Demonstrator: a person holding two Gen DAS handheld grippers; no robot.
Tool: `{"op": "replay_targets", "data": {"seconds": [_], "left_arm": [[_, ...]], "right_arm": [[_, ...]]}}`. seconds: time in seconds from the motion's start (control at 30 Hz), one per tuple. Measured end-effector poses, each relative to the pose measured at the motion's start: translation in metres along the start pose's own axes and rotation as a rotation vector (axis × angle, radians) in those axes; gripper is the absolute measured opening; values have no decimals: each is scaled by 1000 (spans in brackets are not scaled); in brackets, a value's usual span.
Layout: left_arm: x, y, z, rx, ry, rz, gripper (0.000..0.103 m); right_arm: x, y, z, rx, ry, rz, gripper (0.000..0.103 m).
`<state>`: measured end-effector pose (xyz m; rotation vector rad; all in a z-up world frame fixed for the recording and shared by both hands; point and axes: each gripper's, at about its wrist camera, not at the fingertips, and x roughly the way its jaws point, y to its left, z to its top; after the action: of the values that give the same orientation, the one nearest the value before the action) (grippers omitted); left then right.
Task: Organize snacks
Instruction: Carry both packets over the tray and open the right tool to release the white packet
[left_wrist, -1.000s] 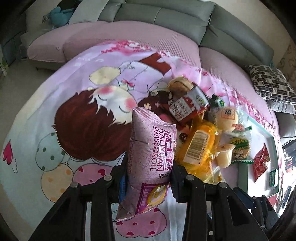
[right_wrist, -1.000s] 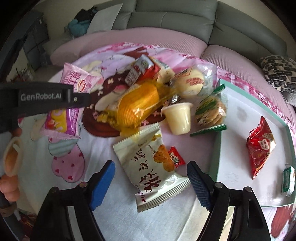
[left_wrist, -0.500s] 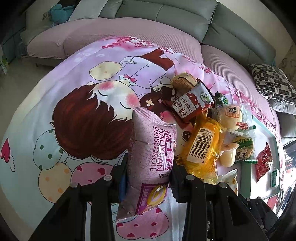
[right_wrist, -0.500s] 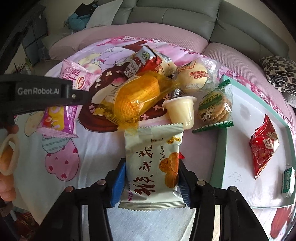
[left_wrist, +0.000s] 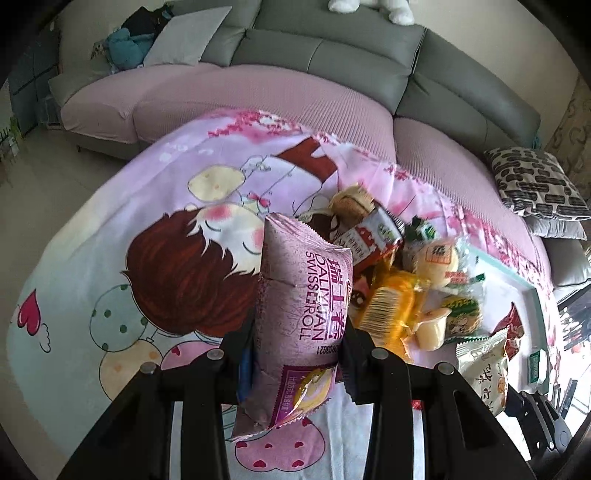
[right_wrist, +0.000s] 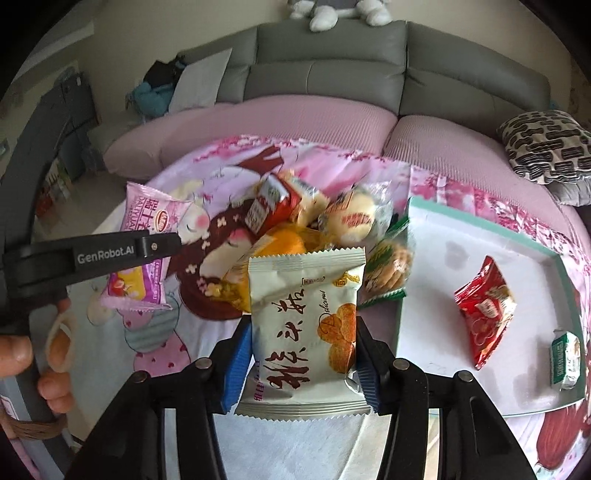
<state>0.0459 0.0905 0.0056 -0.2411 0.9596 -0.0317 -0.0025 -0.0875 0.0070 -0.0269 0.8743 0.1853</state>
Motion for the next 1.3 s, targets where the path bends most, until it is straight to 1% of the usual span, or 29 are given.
{"op": "replay_targets", "data": {"seconds": [0.17,0.27,0.33,0.6,0.77,0.87,0.97,1.07,1.3], "left_arm": [[-7,-12,0,29,-25,-19,40],[-8,-25,-1,62,-28,-44,40],[-8,-37,-2,91,-31,-62,40],[-11,-110,-18,283,-30,-187,40],[-3,-155,-34,392,4,-231,40],[3,-172,-43,434,30,-237,40],[11,-190,-51,474,54,-230,40],[15,-204,-56,507,60,-229,40],[34,-227,-63,552,100,-239,40]], "right_arm": [[-2,-8,0,22,-7,-12,54],[-9,-25,0,63,-25,-39,54],[-15,-43,-1,106,-38,-77,54],[-43,-115,-11,292,-81,-204,54],[-58,-152,-22,384,-92,-276,54],[-63,-169,-29,424,-86,-309,54],[-62,-182,-36,460,-77,-309,54],[-58,-189,-39,477,-68,-309,54],[-48,-202,-47,504,-36,-320,54]]}}
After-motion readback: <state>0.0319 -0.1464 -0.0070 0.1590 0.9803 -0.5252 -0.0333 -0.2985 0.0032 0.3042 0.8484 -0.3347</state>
